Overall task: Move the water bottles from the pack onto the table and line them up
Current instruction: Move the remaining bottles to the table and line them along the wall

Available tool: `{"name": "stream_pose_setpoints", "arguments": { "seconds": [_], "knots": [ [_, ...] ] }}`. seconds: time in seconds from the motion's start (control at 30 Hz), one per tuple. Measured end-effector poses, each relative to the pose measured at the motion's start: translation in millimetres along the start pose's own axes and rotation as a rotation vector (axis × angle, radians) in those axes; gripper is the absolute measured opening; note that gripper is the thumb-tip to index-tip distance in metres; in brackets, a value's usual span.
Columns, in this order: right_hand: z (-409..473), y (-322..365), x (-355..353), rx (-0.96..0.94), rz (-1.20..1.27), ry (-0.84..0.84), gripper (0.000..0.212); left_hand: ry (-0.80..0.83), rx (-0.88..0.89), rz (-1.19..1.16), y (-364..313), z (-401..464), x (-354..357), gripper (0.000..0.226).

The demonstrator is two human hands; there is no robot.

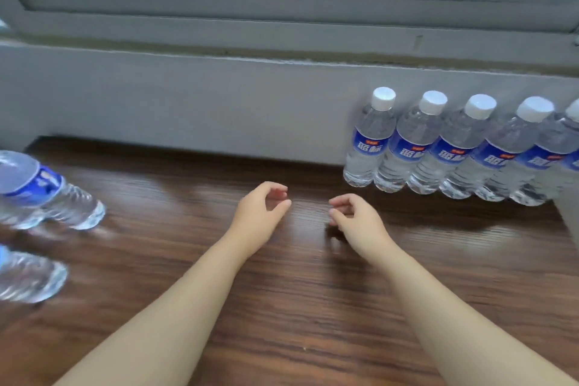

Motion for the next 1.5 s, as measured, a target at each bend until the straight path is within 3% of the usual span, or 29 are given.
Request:
{"name": "stream_pose_setpoints", "arguments": {
  "seconds": [0.13, 0.3, 0.6, 0.9, 0.97, 1.07, 1.23, 1.5],
  "knots": [
    [-21, 28, 46, -0.138, -0.084, 0.222, 0.024, -0.086, -0.072, -0.051, 18, -53, -66, 0.018],
    [-52, 62, 94, -0.282, -0.154, 0.368, 0.022, -0.325, -0.163, -0.157, 51, -136, -146, 0.024],
    [-99, 142, 175, -0.484, -0.202, 0.441, 0.018, -0.848, -0.240, -0.307, 112, -243, -269, 0.028],
    [-137, 236, 284, -0.512, -0.110, 0.459, 0.047, -1.114, -0.270, -0.294, 149, -249, -390, 0.059],
    [-143, 252, 309, -0.538, -0.130, 0.462, 0.063, -1.113, -0.264, -0.286, 155, -244, -421, 0.074],
    [-149, 272, 340, -0.567, -0.126, 0.448, 0.080, -0.983, -0.232, -0.267, 157, -223, -454, 0.091],
    [-154, 292, 361, -0.538, -0.054, 0.361, 0.070, -0.835, -0.166, -0.313, 160, -193, -476, 0.071],
    [-156, 295, 372, -0.459, -0.006, 0.257, 0.067, -0.847, -0.127, -0.367, 165, -184, -477, 0.071]
  ]
}}
Point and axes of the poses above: each hand's wrist, its own z-axis towards the middle knuckle, its own x-axis out of the palm, y = z × x, the point moved 7 cm from there along z, towards the middle knuckle, and after that the axes turned 15 degrees about -z, right-handed, at the moved point
